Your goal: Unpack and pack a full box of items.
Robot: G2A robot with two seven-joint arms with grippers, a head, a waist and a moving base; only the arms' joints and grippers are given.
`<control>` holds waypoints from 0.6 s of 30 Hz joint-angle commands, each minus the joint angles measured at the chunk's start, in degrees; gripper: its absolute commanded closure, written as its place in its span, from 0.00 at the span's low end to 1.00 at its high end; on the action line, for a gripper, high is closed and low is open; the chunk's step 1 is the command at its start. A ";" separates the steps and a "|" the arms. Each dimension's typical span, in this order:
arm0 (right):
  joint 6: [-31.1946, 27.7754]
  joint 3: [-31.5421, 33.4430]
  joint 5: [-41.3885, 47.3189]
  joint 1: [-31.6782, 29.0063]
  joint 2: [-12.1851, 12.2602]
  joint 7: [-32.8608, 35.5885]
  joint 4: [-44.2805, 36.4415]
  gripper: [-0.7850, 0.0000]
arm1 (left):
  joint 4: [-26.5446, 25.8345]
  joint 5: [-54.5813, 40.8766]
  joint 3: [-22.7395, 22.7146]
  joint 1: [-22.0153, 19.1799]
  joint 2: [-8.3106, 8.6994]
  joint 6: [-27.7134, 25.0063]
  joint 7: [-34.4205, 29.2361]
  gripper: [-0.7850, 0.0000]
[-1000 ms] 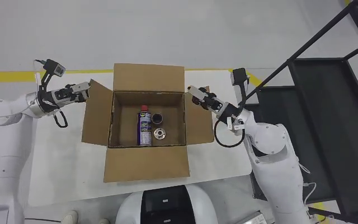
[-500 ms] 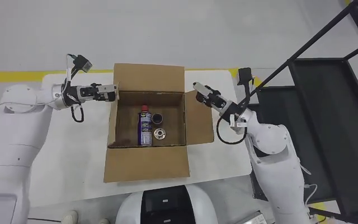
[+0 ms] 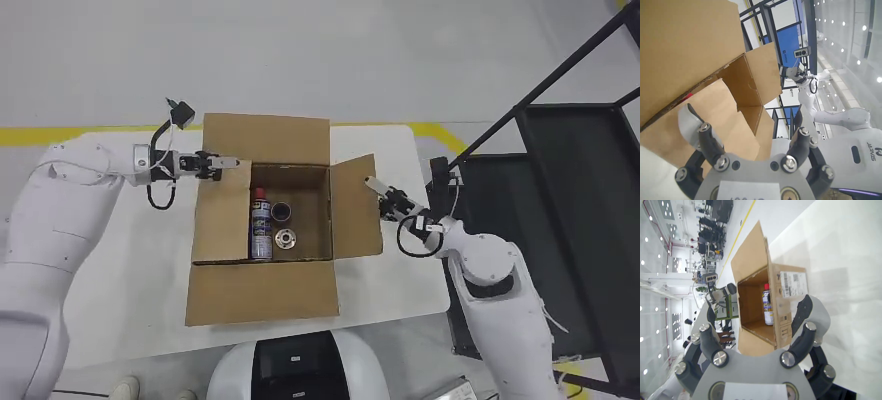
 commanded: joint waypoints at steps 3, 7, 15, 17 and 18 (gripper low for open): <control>-2.79 -3.99 4.71 1.94 -0.02 5.71 -0.83 0.00 | 2.55 -0.56 0.38 -0.86 -0.29 -0.74 0.76 0.00; -3.77 -9.61 3.45 6.16 -0.16 7.80 2.17 0.00 | 5.01 -1.48 0.31 -1.26 -0.51 -1.32 1.34 0.00; -0.96 -17.91 -0.23 14.57 -0.82 5.90 11.30 0.00 | 7.28 -2.40 0.22 -1.18 -0.90 -1.90 1.92 0.00; 0.06 -18.92 -1.91 15.69 -0.79 6.00 12.66 0.00 | 7.30 -2.36 0.21 -1.16 -0.94 -1.93 1.96 0.00; 0.39 -19.51 -3.11 16.12 -0.74 6.39 13.26 0.00 | 7.39 -2.46 0.17 -1.14 -0.96 -1.90 1.93 0.00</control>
